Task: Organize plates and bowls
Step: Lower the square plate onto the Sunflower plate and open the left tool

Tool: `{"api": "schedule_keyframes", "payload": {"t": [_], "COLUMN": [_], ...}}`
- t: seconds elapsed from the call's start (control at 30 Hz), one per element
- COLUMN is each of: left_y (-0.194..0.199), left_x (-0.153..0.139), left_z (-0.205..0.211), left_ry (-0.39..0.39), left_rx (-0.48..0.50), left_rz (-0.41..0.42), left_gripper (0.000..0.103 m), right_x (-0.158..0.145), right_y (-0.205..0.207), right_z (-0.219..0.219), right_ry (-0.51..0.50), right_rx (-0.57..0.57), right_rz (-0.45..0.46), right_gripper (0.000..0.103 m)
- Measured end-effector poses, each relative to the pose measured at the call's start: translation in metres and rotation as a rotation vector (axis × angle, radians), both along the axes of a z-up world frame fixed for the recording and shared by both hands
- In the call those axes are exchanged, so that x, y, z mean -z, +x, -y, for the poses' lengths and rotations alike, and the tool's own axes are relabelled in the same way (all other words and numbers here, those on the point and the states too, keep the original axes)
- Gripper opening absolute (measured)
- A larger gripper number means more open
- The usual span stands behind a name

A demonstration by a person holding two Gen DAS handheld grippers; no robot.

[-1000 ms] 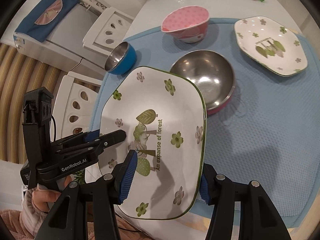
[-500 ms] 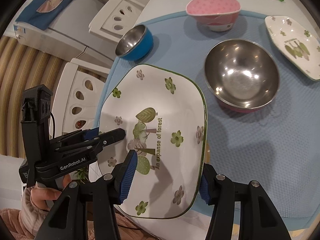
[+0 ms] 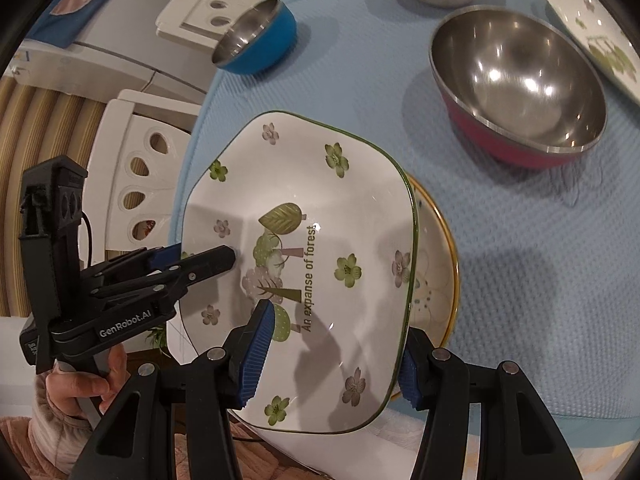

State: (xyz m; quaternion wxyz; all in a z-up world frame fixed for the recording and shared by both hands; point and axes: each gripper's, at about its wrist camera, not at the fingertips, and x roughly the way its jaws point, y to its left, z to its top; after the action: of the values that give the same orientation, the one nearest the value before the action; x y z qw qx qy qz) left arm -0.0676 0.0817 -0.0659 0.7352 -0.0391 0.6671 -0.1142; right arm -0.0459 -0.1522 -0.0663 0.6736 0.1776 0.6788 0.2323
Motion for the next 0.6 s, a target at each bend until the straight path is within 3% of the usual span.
{"api": "schedule_keyframes", "payload": {"t": [0.3, 0.6], "left_y": [0.007, 0.008], "left_x": [0.008, 0.018], "left_z": [0.012, 0.021], "left_ry": [0.001, 0.007], "left_rx": [0.031, 0.034], "left_rz": [-0.008, -0.038], "left_gripper": [0.037, 0.037], "right_x": [0.023, 0.023], "right_y": [-0.003, -0.001], "right_z": [-0.003, -0.004], "right_ry": [-0.022, -0.04], "right_rx": [0.025, 0.036], "right_rz": [-0.07, -0.093], "right_gripper": [0.054, 0.054]}}
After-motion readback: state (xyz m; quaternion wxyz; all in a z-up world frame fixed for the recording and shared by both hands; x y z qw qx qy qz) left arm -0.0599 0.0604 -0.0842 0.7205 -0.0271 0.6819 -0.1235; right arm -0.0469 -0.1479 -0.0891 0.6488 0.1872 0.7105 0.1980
